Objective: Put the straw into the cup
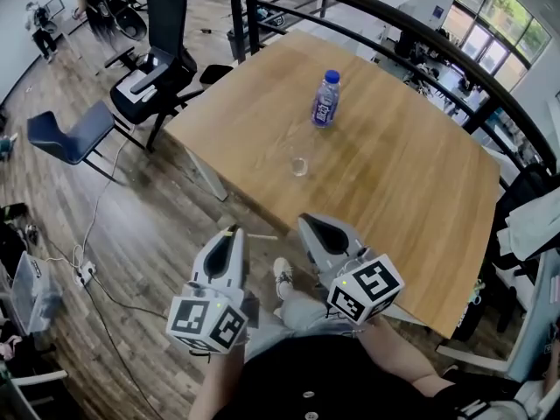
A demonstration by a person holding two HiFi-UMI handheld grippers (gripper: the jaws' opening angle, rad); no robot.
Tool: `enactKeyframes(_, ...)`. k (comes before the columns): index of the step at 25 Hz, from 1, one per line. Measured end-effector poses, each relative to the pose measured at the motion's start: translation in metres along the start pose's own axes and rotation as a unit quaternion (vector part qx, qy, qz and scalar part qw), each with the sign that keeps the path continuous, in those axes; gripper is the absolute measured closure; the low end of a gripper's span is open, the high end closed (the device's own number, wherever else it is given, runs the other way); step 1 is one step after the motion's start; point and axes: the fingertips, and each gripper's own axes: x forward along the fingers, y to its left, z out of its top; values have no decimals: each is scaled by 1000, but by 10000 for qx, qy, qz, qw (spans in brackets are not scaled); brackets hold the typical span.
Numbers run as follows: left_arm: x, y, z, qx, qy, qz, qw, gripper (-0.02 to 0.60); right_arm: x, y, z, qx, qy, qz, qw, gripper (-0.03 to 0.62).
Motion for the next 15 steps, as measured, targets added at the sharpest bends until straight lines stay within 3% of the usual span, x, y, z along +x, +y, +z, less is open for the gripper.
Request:
enactKeyframes(7, 60, 24, 26, 153, 91, -72, 9998, 546, 49, -50, 32, 46, -188, -126, 9997, 595)
enactKeyframes(15, 131, 17, 52, 369, 12, -325, 9988, 546, 76, -109, 54, 192, -353, -300, 9987, 595)
